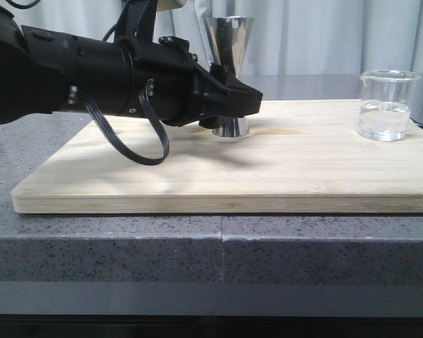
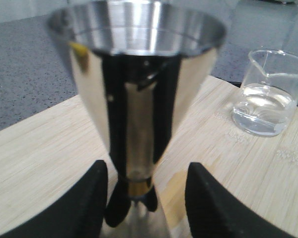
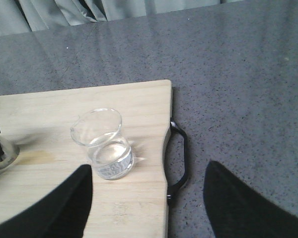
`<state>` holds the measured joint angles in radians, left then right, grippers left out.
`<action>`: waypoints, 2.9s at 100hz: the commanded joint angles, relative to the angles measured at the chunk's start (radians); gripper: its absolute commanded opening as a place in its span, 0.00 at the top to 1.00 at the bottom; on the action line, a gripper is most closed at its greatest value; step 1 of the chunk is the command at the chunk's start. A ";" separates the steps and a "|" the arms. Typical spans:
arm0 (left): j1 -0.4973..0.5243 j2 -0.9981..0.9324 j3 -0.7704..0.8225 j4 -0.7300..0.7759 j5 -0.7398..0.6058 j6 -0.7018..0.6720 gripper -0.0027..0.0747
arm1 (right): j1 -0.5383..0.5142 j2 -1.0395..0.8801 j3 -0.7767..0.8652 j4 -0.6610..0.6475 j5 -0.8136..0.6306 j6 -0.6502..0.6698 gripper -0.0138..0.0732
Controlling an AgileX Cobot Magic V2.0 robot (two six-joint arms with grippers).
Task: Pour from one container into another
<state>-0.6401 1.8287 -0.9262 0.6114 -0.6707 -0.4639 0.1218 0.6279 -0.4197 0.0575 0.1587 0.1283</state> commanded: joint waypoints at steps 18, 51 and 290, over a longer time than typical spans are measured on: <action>0.001 -0.042 -0.029 -0.021 -0.076 -0.009 0.80 | 0.003 0.009 -0.034 -0.013 -0.065 -0.008 0.34; 0.001 -0.056 -0.029 0.021 -0.076 -0.012 0.99 | 0.006 0.009 -0.002 -0.013 -0.062 -0.026 0.34; -0.003 -0.154 -0.032 0.308 -0.071 -0.299 0.99 | 0.085 0.746 0.141 -0.135 -1.186 -0.040 0.34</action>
<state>-0.6381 1.7280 -0.9276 0.9539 -0.6698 -0.7526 0.2126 1.3906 -0.2558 -0.0684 -0.9385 0.0983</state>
